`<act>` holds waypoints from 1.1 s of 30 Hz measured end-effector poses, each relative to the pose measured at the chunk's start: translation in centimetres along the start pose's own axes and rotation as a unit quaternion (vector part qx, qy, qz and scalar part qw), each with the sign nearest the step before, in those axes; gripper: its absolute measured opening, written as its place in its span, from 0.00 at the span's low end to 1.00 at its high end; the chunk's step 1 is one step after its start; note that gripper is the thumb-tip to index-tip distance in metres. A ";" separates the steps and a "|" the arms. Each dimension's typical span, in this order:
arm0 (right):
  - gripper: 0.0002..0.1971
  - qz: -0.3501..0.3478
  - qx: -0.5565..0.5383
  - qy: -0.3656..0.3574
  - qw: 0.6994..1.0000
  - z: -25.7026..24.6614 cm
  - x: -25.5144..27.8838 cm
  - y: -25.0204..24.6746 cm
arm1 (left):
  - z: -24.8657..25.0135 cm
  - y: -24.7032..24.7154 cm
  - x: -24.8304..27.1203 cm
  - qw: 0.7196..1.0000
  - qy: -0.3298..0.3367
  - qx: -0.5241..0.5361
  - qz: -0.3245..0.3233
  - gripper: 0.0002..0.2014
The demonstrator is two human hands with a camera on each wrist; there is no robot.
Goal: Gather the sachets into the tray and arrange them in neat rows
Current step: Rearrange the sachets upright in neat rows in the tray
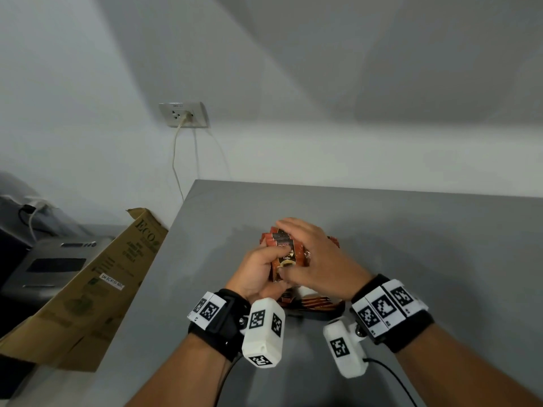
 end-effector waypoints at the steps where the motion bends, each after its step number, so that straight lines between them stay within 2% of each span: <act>1: 0.48 -0.033 0.019 -0.015 0.999 -0.4 0.0 0.4 | 0.1 0.1 0.0 1.000 0.000 0.002 -0.009 0.19; 3: 0.53 -0.047 0.064 -0.033 0.996 -0.3 -0.3 0.6 | 0.1 0.8 0.3 0.999 -0.003 0.013 -0.044 0.19; 6: 0.47 -0.012 0.076 -0.042 0.996 -0.1 -0.6 0.2 | 0.3 2.2 1.1 0.995 0.004 0.040 -0.096 0.16; 8: 0.48 -0.017 0.090 -0.040 0.995 -0.2 -0.5 0.3 | 0.4 2.6 1.1 0.994 0.006 0.031 -0.108 0.16; 11: 0.53 -0.020 0.097 -0.043 0.994 -0.5 -0.1 0.1 | 0.5 2.0 0.6 0.996 0.020 0.015 -0.083 0.28; 13: 0.50 -0.022 0.101 -0.055 0.993 -0.8 -0.2 0.0 | 0.3 1.8 0.4 0.995 0.024 0.040 -0.089 0.37; 14: 0.48 -0.027 0.103 -0.059 0.993 -1.0 -0.2 0.0 | 0.3 2.0 0.6 0.994 0.024 0.041 -0.103 0.38; 16: 0.47 -0.030 0.113 -0.059 0.991 -0.9 -0.4 0.1 | 0.3 2.6 0.9 0.991 0.012 0.022 -0.131 0.28; 17: 0.48 -0.033 0.123 -0.059 0.990 -0.9 -0.4 0.2 | 0.3 2.6 0.8 0.992 0.006 0.010 -0.123 0.23; 20: 0.50 -0.038 0.096 -0.050 0.993 -0.9 -0.3 0.2 | 0.6 1.9 0.4 0.998 0.018 -0.037 -0.052 0.18; 22: 0.44 -0.005 0.018 -0.016 1.000 -0.7 -0.1 -1.2 | 1.3 1.6 0.3 0.996 0.052 -0.061 -0.027 0.20; 26: 0.24 0.092 -0.070 0.049 0.992 0.6 0.3 -4.2 | 2.2 1.2 0.7 0.989 0.094 -0.115 -0.017 0.26; 29: 0.19 0.095 -0.112 0.051 0.988 0.9 0.4 -4.3 | 2.4 1.3 0.5 0.984 0.111 -0.137 -0.016 0.31; 31: 0.14 0.090 -0.103 0.038 0.990 0.7 0.3 -4.5 | 2.3 1.4 0.4 0.985 0.109 -0.134 -0.009 0.34; 33: 0.08 0.099 -0.070 0.030 0.992 0.9 0.2 -5.2 | 2.4 1.0 0.2 0.986 0.109 -0.124 0.014 0.33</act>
Point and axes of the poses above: each hand's wrist, its own x-axis away from the middle knuckle, its own y-axis out of the palm, z = x × y, the point moved 9 cm from there along -x, towards the middle knuckle, and after that the axes turned 3 degrees about -y, right-handed, at the moved point
